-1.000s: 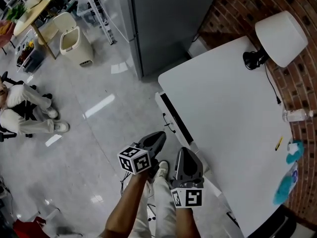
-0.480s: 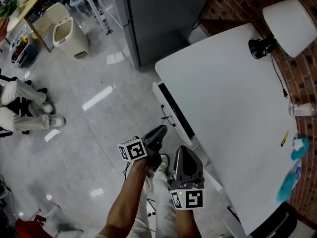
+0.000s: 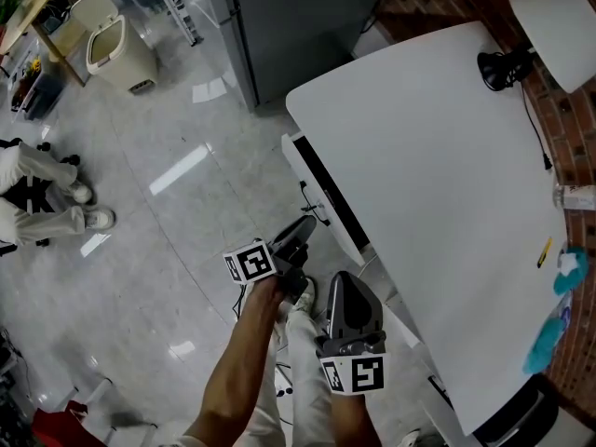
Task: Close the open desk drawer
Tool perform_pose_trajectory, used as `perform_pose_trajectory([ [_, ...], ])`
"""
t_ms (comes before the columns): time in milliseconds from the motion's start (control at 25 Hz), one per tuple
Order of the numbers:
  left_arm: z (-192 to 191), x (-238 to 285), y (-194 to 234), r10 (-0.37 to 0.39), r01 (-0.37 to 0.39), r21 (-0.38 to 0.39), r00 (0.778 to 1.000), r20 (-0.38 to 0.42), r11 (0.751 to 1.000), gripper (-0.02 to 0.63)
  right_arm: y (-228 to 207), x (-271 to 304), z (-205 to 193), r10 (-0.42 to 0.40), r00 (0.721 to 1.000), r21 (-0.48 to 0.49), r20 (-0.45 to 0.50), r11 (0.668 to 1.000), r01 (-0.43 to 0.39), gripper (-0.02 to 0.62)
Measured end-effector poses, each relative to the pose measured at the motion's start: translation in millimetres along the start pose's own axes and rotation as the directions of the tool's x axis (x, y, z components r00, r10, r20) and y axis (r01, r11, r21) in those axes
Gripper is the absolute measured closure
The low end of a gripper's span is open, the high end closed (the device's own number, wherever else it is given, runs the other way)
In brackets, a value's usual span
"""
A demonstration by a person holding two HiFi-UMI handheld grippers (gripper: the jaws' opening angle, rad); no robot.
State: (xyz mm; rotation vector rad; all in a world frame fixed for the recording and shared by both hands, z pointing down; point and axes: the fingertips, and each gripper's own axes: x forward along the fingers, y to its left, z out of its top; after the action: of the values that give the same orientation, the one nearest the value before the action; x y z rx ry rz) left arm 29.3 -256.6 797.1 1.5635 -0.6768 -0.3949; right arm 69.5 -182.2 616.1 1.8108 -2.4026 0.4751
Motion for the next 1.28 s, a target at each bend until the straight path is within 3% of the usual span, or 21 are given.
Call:
perform_pose_trajectory([
  [200,-1.5,13.2,9.5,-0.034,0.034,-0.042,0.999,0.0,0.999,0.508,-3.2,-0.4,-8.2,-0.005,1.0,0.004,-0.008,1.0,0.005,0.594],
  [520,0.0,27.1,7.0,-0.08,0.079,-0.037,0.997,-0.006,0.996,0.509,-8.2,0.2,-19.4,-0.003,1.0,0.009,-0.023,1.0,0.003,0.594],
  [720,-1.2,27.7,11.6,-0.083,0.082,-0.018,0.996,-0.028,0.996,0.572,-11.5,0.8,-24.2,-0.009,1.0,0.017,-0.029,1.0,0.009,0.594],
  [1280,-3.8,29.1,14.9,-0.094,0.09,-0.103,0.995,-0.031,0.991,0.58,-16.4,0.7,-33.2,-0.005,0.999,0.016,-0.041,1.0,0.005,0.594],
])
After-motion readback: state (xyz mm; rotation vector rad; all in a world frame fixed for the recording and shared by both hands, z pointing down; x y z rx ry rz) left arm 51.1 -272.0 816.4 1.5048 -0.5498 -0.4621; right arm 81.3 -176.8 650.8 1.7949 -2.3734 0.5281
